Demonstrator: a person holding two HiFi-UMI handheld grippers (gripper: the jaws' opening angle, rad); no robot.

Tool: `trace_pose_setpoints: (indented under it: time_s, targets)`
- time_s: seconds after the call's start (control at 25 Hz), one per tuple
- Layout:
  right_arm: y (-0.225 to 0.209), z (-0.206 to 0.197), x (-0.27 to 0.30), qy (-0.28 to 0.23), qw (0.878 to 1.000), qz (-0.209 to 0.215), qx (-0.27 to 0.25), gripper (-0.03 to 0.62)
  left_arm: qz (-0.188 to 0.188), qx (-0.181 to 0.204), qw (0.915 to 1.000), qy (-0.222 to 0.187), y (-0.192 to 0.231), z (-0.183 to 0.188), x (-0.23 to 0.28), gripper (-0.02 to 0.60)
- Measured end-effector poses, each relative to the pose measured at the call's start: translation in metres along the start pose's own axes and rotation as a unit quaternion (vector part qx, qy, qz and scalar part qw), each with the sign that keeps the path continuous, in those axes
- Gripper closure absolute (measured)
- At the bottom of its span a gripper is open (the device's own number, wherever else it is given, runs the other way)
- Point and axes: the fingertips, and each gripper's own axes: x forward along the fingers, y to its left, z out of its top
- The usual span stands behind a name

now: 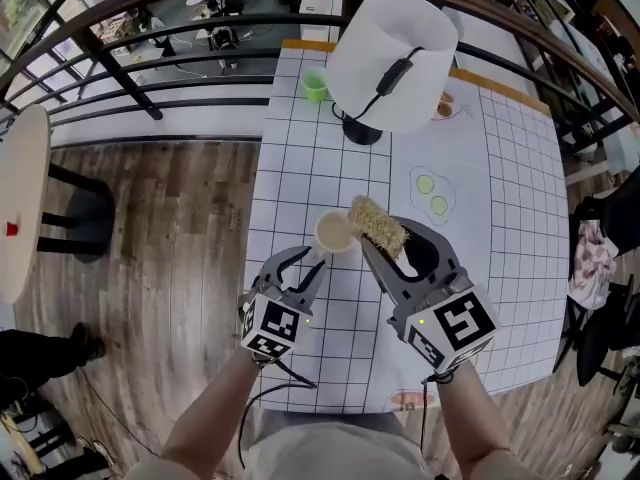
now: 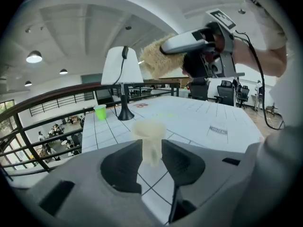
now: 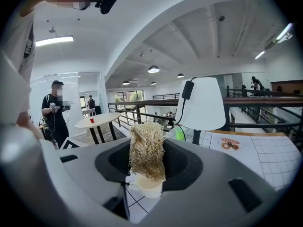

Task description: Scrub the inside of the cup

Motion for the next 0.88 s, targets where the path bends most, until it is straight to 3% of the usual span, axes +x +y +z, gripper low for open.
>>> trace_pose_setpoints:
  time_s: [0.16, 0.32, 0.52, 0.6, 0.76, 0.88]
  targets:
    - [-0.008, -0.015, 0.011, 0.013, 1.0, 0.001, 0.006, 0.445, -0.012, -0.006, 0.9997, 0.021, -0.003, -0.018, 0.013, 0.448]
    - [-0.011, -0.029, 0.018, 0.03, 0.999, 0.008, 0.009, 0.445, -0.017, -0.01, 0.9998, 0.01, -0.004, -0.02, 0.019, 0.517]
    - [-0.009, -0.049, 0.031, 0.081, 0.996, 0.029, -0.01, 0.445, -0.017, -0.024, 0.9995, -0.006, 0.001, -0.018, 0.02, 0.529]
    - [-0.007, -0.063, 0.04, 0.13, 0.99, 0.046, -0.041, 0.445, -0.019, -0.025, 0.9995, -0.007, 0.001, -0.018, 0.02, 0.531]
    - [-0.003, -0.089, 0.056, 0.223, 0.965, 0.08, -0.109, 0.445, -0.018, -0.026, 0.9995, -0.007, 0.0, -0.018, 0.021, 0.531]
    - [0.002, -0.099, 0.062, 0.261, 0.952, 0.107, -0.119, 0.445, -0.017, -0.032, 0.9993, -0.01, -0.001, -0.019, 0.02, 0.531]
